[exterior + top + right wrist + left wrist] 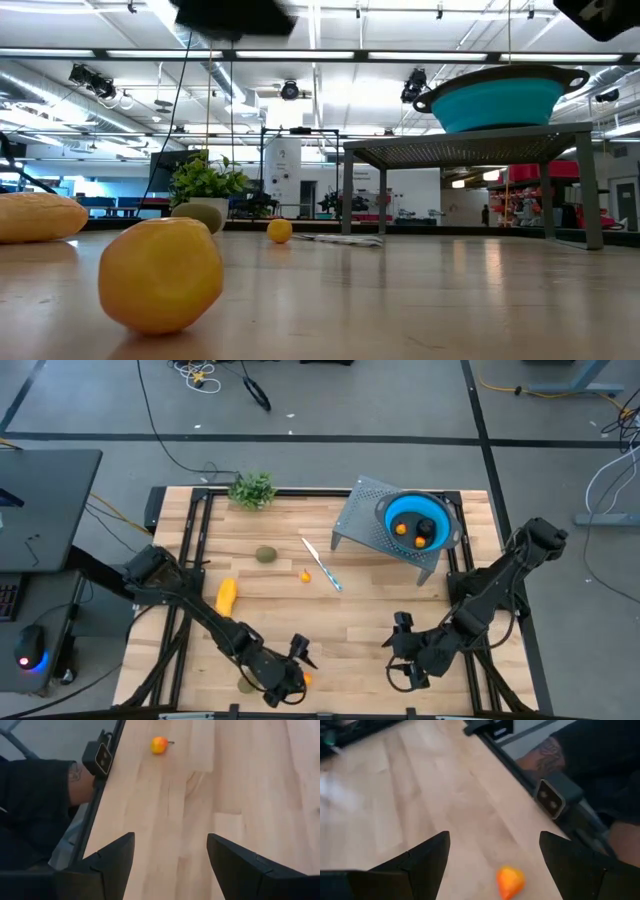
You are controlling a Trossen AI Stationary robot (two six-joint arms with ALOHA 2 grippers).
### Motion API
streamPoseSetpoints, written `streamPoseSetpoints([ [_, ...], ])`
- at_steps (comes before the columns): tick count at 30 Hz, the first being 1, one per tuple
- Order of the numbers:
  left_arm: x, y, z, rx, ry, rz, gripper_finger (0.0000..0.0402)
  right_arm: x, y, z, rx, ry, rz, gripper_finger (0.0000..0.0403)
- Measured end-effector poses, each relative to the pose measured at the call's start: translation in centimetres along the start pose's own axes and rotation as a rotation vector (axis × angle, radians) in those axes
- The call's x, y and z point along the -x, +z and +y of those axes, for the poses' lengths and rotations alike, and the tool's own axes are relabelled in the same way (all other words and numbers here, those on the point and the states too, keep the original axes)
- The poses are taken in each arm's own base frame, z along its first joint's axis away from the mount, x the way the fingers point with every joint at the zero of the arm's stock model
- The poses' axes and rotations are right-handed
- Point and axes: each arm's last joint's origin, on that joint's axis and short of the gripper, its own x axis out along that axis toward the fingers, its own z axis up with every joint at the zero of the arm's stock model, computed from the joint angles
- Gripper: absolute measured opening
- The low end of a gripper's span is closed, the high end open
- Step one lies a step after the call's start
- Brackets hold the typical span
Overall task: Pick & Place Fruit
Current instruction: Put the peach into the blue strainer bowl on the shelf
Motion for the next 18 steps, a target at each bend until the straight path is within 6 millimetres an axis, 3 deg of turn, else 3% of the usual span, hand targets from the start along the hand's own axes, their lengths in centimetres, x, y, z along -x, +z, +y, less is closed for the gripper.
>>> streamPoseSetpoints([
  [4, -1.5, -1.4, -0.5, 0.013, -0.043, 0.053, 0.0316, -0.4, -0.1, 0.6, -0.009, 0.015, -0.01, 0.0258],
  [18, -3.2, -3.3, -0.9, 0.0, -0.042, 0.119, 0.0316, -0.8, -0.1, 1.0, -0.009, -0.013, -0.054, 0.0258],
])
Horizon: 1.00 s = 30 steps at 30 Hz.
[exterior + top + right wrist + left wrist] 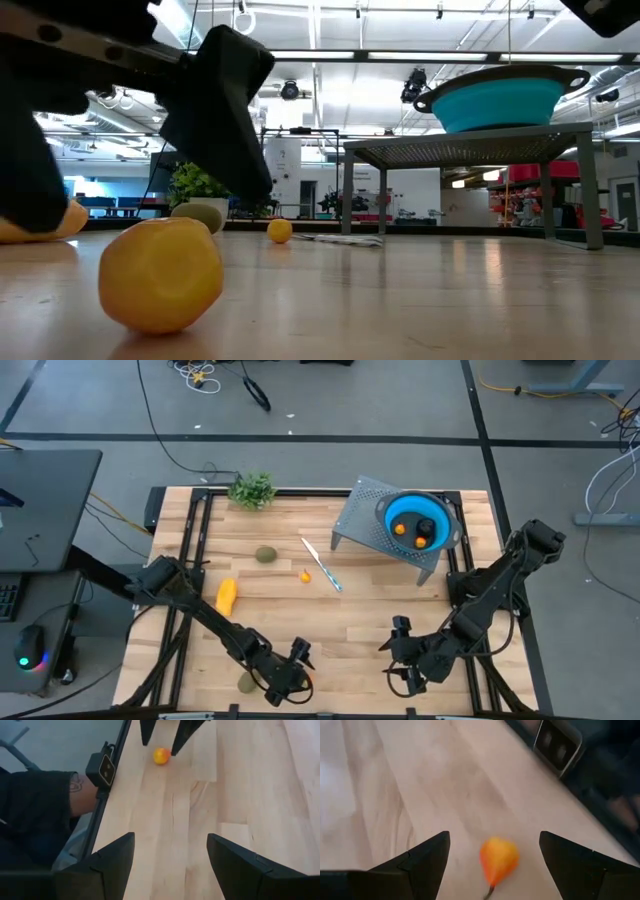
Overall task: Pick & Place Fruit
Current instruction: Put the peach into the blue strainer bowl on the shelf
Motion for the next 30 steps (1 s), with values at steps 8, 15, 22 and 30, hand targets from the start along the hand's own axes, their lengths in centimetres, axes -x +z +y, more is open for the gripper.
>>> streamPoseSetpoints([
  [8, -1.3, -1.3, -0.2, -0.049, 0.032, 0.051, 0.0315, -0.2, -0.2, -0.1, -0.004, 0.0, -0.012, 0.0258],
  [15, -1.3, -1.1, 0.0, -0.073, 0.08, 0.041, 0.0293, -0.7, -0.8, -0.2, -0.011, 0.015, -0.022, 0.0258],
  [22, -2.0, -1.7, -0.1, -0.05, 0.067, 0.06, 0.0245, -0.6, -0.6, -0.1, -0.013, 0.027, -0.043, 0.0258],
  [30, -2.1, -1.7, 0.2, -0.031, 0.08, 0.05, 0.0241, -0.7, -0.6, -0.1, -0.01, 0.027, -0.042, 0.0258],
])
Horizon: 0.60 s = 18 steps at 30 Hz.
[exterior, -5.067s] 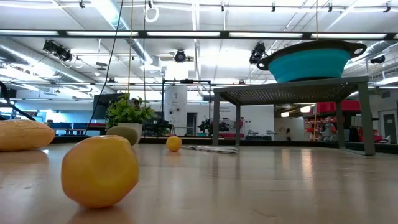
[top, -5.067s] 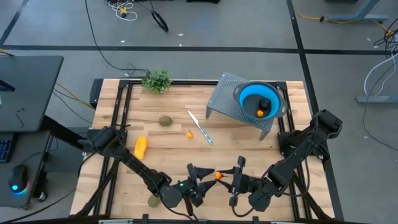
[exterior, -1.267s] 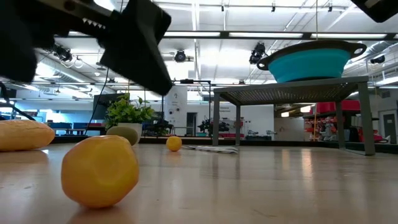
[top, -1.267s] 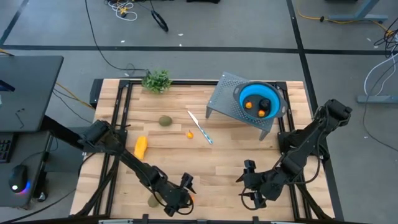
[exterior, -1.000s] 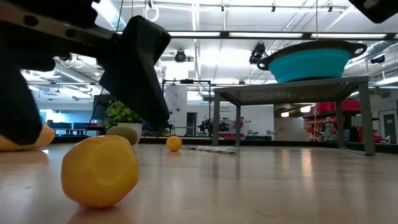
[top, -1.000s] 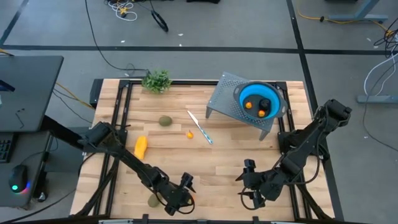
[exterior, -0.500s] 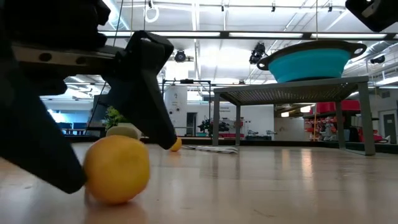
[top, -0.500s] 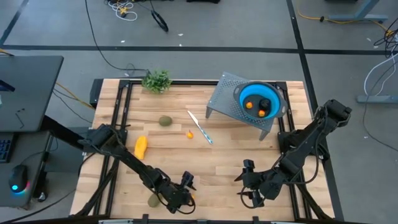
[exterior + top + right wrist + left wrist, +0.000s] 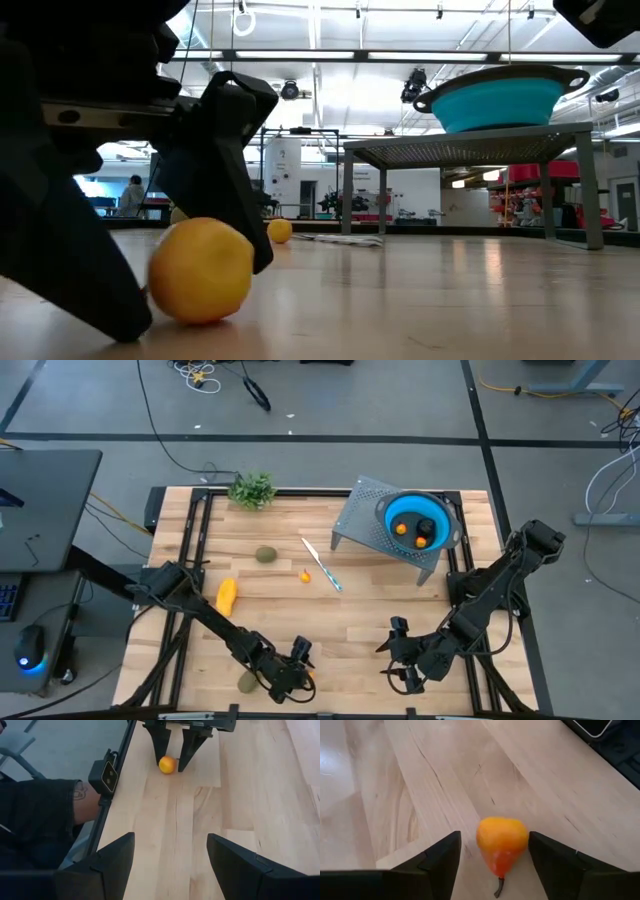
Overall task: Pick & Place Fruit
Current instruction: Put the peach into the blue strainer bowl on the shelf
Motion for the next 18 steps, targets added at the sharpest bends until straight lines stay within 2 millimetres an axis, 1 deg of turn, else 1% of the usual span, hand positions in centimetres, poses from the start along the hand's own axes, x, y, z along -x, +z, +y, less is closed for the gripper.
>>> streamPoseSetpoints([
  [6, -0.03, -0.02, 0.01, -0.003, 0.0, 0.0, 0.0219, 0.0, 0.0, 0.0, 0.0, 0.0, 0.0, 0.0258],
  [15, -0.07, 0.05, 0.1, 0.0, 0.011, -0.009, 0.0152, 0.0, 0.0, 0.0, 0.0, 0.0, 0.0, 0.0258],
  [18, -0.07, 0.13, 0.09, 0.002, 0.01, -0.017, 0.0138, 0.0, 0.04, 0.01, -0.001, 0.0, -0.004, 0.0258],
])
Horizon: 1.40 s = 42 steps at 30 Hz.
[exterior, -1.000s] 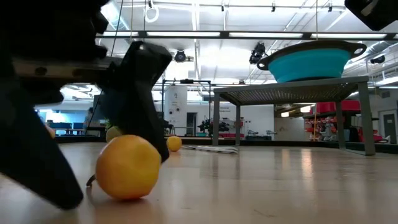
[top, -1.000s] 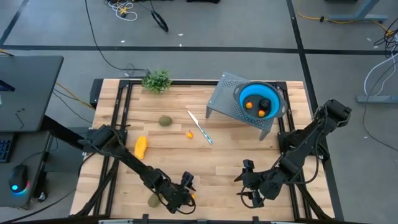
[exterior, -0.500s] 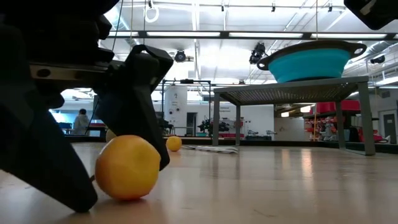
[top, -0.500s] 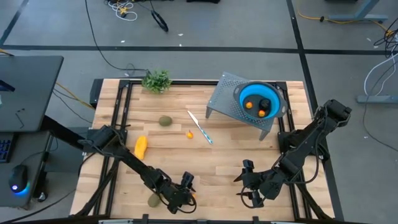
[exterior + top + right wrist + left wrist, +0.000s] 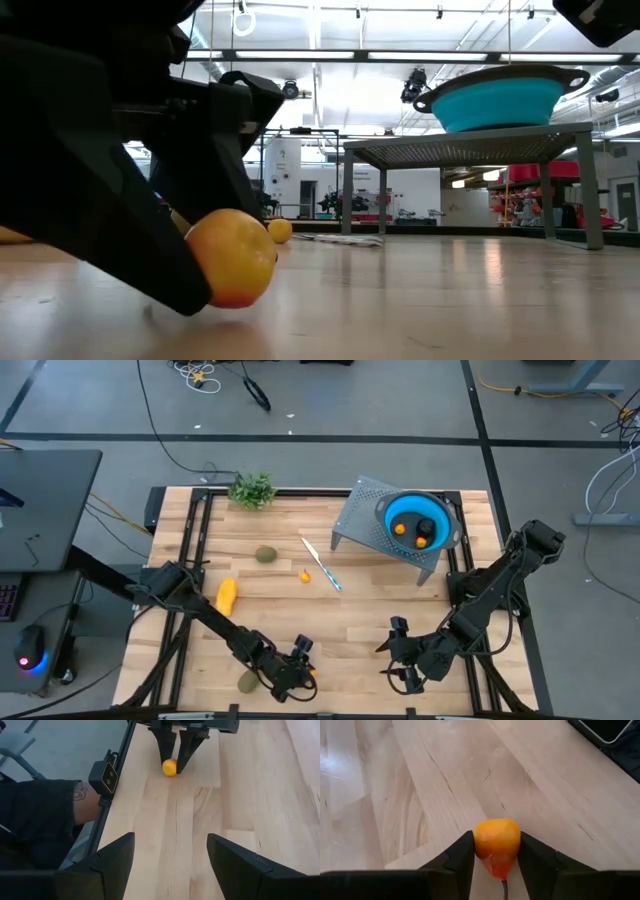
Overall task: Pick & Place Fruit
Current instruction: Put the peach into the blue strainer bowl on the shelf
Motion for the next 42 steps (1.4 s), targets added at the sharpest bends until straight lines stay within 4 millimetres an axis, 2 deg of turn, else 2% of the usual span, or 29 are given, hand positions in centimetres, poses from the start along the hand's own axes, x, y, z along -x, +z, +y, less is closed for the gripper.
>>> streamPoseSetpoints([
  [5, 0.0, 0.0, 0.2, 0.004, 0.004, -0.003, 0.0138, 0.0, 0.1, -0.1, 0.007, -0.036, -0.026, 0.0258],
  [8, 0.1, 0.2, 0.5, 0.008, 0.063, -0.008, 0.0145, 0.0, 0.2, -0.1, 0.005, -0.061, -0.046, 0.0258],
  [13, 1.3, 1.6, 1.8, -0.011, 0.208, -0.07, 0.0144, 0.0, 0.5, -0.2, 0.021, -0.109, -0.104, 0.0258],
  [16, 2.0, 2.9, 2.8, 0.018, 0.218, -0.156, 0.014, 0.1, 1.0, 0.1, 0.098, -0.104, -0.152, 0.0258],
  [21, 2.8, 4.6, 5.1, 0.155, 0.153, -0.29, 0.0144, 0.3, 2.3, 0.8, 0.32, -0.077, -0.276, 0.0258],
  [26, 2.8, 5.0, 7.5, 0.4, -0.056, -0.341, 0.0151, 0.6, 3.2, 1.0, 0.477, -0.111, -0.355, 0.0258],
  [30, 2.6, 5.1, 9.5, 0.569, -0.207, -0.361, 0.0149, 0.3, 3.4, 0.5, 0.511, -0.174, -0.353, 0.0258],
  [34, 2.7, 5.4, 11.4, 0.699, -0.285, -0.417, 0.0147, -0.7, 3.4, 0.0, 0.516, -0.172, -0.326, 0.0258],
  [42, 2.8, 5.4, 13.2, 0.731, -0.324, -0.45, 0.0148, -2.4, 3.3, -0.1, 0.513, -0.13, -0.323, 0.0258],
])
